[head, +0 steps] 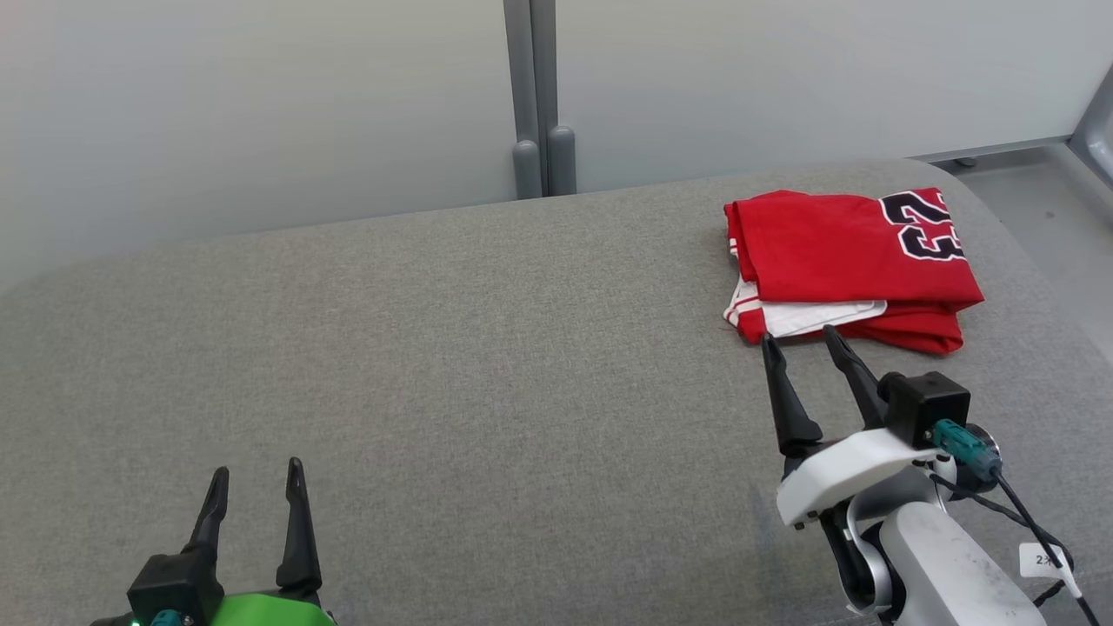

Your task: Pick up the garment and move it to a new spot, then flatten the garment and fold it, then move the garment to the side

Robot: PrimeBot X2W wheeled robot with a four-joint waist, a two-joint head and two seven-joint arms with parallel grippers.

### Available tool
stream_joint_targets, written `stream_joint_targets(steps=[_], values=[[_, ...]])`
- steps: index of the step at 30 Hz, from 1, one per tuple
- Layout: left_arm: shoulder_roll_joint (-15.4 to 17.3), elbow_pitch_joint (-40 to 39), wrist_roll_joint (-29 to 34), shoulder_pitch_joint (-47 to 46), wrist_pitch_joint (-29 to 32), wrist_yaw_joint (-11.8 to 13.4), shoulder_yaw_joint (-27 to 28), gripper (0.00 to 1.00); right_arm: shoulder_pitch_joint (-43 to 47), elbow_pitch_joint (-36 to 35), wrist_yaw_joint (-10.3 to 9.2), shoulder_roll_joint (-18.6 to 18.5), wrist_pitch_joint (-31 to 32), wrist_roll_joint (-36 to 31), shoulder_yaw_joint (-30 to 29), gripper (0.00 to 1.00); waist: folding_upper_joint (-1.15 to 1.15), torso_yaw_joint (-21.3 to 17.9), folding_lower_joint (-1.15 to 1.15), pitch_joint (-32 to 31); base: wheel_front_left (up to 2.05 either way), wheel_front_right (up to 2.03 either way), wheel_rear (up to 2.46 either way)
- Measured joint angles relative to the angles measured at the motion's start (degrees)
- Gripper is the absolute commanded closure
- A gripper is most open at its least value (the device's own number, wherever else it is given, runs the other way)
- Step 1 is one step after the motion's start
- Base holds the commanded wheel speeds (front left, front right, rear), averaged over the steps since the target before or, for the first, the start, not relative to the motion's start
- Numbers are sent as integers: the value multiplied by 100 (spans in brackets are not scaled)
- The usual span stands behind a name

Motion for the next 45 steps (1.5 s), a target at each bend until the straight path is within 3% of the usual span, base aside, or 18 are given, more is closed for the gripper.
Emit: stream_joint_targets(steps=[30,31,45], values=[[-53,-60,19,185,-68,0,43,0,868,-501,-1,385,0,-503,-316,0,0,109,0,16,0,0,0],[-58,-24,13,186,-63,0,42,100,886,-463,3,389,1,-506,-308,100,0,110,0,17,0,0,0],[-120,193,-417,303,-34,-53,-93,100,1223,-271,102,434,4,-73,-313,100,0,118,0,55,0,0,0]])
